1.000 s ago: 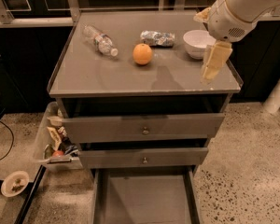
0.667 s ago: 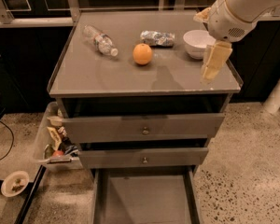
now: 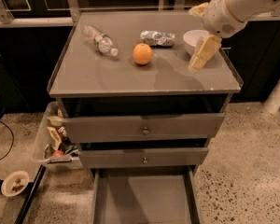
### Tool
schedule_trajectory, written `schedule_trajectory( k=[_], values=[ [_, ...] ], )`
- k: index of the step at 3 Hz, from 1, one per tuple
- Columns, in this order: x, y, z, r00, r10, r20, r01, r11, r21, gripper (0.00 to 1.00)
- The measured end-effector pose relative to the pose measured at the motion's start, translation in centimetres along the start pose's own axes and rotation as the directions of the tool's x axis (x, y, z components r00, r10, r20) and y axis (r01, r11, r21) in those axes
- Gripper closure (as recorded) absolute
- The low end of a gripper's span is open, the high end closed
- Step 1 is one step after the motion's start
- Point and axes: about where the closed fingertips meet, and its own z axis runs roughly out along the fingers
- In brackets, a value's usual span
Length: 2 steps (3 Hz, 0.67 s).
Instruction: Place orange into bottom drawer
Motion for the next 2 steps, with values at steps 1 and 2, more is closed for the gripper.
schedule_trajectory(
  k=[1, 2],
  values=[
    [-0.5, -2.5, 1.9, 0.990, 0.050, 0.130, -0.050, 0.9987, -0.009, 0.00],
    [-0.7, -3.2, 4.4, 0.969, 0.122, 0.215, -0.103, 0.9901, -0.096, 0.00]
  ],
)
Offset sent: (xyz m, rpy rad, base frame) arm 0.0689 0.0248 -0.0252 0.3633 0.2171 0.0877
